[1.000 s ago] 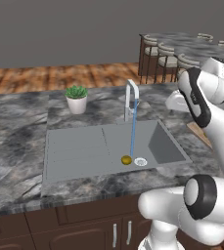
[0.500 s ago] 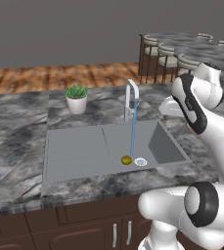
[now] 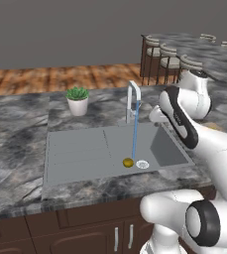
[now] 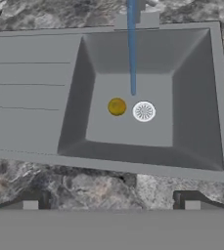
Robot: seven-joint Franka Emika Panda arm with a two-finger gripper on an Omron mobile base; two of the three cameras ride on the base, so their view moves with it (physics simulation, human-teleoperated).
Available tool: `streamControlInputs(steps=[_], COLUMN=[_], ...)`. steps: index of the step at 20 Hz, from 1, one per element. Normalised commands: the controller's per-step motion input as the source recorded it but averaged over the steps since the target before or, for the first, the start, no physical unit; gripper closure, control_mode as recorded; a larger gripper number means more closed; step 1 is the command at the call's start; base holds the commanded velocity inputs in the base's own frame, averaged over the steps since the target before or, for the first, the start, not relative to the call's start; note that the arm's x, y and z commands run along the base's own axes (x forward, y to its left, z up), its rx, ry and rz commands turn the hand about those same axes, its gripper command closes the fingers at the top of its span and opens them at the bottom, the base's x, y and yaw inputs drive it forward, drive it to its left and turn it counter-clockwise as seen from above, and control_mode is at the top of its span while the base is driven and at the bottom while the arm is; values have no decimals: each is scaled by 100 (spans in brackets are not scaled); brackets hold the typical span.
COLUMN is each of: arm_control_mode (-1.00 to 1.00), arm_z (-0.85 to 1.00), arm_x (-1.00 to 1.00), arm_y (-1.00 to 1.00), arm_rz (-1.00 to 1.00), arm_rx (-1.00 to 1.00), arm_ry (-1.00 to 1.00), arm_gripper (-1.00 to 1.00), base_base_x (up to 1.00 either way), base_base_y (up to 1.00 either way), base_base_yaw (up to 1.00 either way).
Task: Pick the mango, orange, mango from the sink and place them on the cutting board to airdry. Then turn off the sink faucet.
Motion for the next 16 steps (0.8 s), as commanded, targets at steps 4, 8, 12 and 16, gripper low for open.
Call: streamControlInputs(steps=[4,8,12,16], arm_control_mode=[-100,-100,-100,-100], arm_z=[-15,-17,-13,-5], arm_x=[6,20,19,20], arm_y=[13,9,3,9], arm_rz=[0,0,0,0], arm_rx=[-10,-9,-4,-1], arm_ry=[-11,-5,-1,0], arm_gripper=[-100,-100,-100,-100], base_base_x=[0,0,0,0], base_base_y=[0,0,0,0], base_base_yaw=[0,0,0,0])
